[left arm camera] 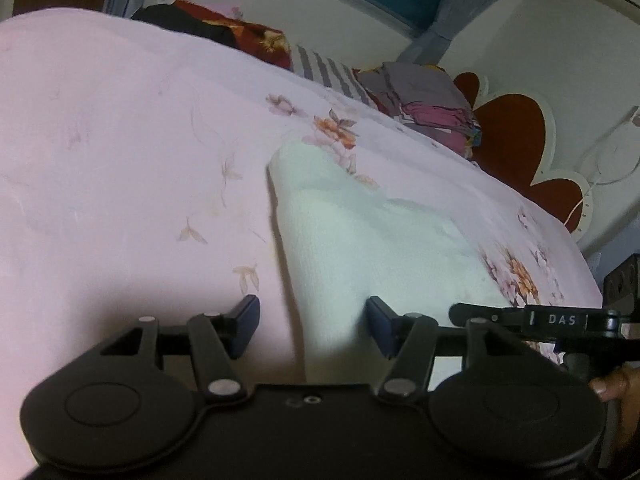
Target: Fold small clothes
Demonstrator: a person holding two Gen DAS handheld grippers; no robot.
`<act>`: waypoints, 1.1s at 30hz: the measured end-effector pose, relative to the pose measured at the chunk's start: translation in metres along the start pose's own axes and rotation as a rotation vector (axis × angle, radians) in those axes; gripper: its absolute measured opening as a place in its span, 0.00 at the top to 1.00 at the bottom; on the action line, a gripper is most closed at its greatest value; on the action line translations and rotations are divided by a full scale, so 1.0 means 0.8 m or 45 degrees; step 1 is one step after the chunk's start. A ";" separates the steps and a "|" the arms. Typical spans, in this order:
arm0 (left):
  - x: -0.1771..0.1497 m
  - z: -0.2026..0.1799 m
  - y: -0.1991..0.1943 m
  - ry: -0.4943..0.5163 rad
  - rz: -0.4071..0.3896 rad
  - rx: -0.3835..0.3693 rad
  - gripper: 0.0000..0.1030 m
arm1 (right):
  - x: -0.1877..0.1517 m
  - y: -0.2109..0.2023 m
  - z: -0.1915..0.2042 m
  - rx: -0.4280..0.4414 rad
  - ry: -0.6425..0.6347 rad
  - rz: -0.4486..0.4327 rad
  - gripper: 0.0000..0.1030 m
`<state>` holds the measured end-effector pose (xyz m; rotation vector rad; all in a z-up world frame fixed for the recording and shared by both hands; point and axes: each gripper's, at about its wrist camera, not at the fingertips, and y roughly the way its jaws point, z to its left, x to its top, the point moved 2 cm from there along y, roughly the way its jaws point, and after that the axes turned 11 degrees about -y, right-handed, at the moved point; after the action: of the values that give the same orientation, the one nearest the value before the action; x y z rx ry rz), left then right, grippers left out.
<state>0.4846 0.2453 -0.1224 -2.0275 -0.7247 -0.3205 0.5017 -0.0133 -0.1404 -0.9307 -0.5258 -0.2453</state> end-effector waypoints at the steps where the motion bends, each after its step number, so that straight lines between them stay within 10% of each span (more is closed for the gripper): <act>1: 0.003 0.003 -0.006 -0.004 -0.020 0.001 0.46 | 0.002 -0.004 -0.002 -0.023 -0.004 0.006 0.46; 5: 0.032 -0.007 -0.025 0.029 -0.155 -0.050 0.58 | 0.019 -0.049 0.000 -0.135 -0.037 -0.110 0.41; 8: 0.048 -0.034 -0.005 0.144 -0.116 -0.070 0.70 | 0.044 -0.048 0.011 -0.159 -0.098 -0.184 0.83; 18: 0.040 -0.051 0.055 0.348 0.046 0.023 0.80 | 0.053 0.056 0.023 -0.346 -0.370 -0.002 0.83; 33: 0.032 -0.064 0.050 0.421 -0.014 0.094 0.81 | 0.046 0.021 0.041 -0.342 -0.355 -0.069 0.83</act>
<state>0.5324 0.1956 -0.1098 -1.8417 -0.5324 -0.6101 0.5298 0.0238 -0.1168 -1.2225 -0.7892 -0.2402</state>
